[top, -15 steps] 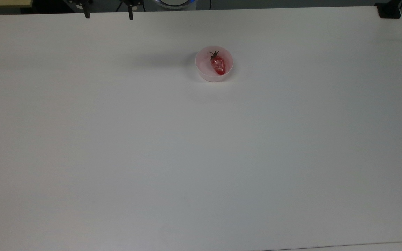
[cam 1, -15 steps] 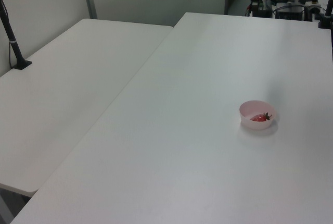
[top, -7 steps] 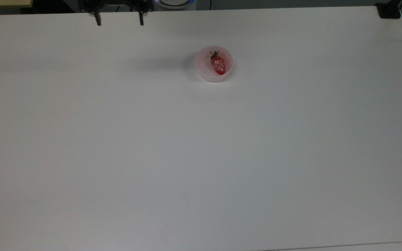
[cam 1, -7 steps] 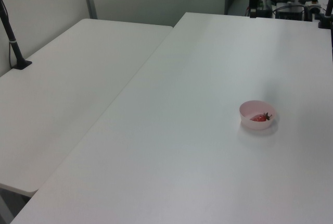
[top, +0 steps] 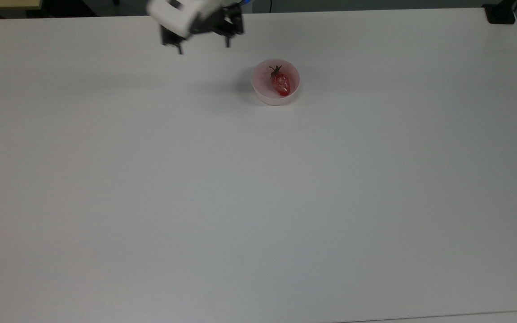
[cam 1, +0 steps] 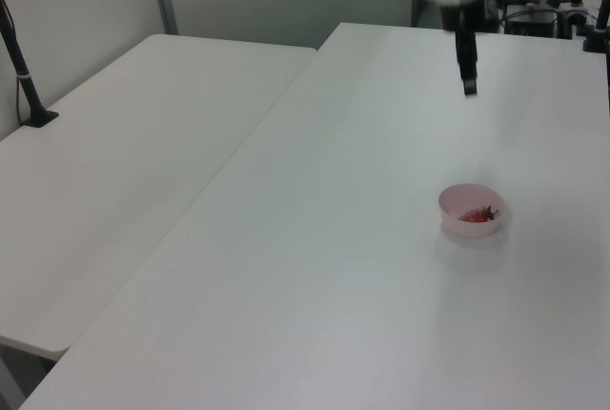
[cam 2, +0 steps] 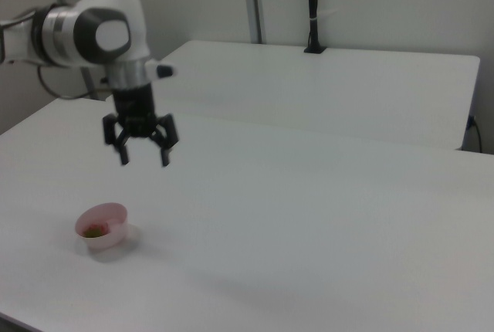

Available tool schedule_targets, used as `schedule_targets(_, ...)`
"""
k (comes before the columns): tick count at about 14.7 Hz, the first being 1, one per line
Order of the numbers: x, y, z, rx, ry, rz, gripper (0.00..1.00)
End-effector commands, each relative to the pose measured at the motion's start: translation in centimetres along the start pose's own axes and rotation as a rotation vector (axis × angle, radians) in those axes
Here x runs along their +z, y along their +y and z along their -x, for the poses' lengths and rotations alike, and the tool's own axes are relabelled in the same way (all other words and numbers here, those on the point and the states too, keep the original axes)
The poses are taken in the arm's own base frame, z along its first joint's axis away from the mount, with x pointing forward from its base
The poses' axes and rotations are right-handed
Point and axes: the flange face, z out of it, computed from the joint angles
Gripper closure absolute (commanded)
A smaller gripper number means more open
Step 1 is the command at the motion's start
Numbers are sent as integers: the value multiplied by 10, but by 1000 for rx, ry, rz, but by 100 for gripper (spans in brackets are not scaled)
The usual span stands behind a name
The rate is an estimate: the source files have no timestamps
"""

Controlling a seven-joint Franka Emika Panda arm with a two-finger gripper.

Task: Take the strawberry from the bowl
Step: 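Move the open gripper over the pink bowl and lower toward the strawberry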

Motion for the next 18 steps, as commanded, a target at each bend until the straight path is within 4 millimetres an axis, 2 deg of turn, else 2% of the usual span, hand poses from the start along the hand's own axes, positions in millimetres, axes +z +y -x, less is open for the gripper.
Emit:
schedule_targets(1,53,-75,-13,-32,-115,15,0)
schedule_targets(2,67,-91,-20,-35,-129,27,0)
schedule_targets(4,87,-114,-22,-40,-167,44,0)
schedule_targets(6,98,-132,-25,-57,-186,58,3)
schedule_targets(8,120,-154,-32,-91,-227,77,3)
schedule_targets(12,136,-168,-42,-115,-207,85,7)
schedule_targets(14,153,-172,-57,-122,-168,88,19)
schedule_targets(15,155,-172,-57,-123,-170,88,23)
schedule_targets(18,161,-173,-56,-126,-185,90,24)
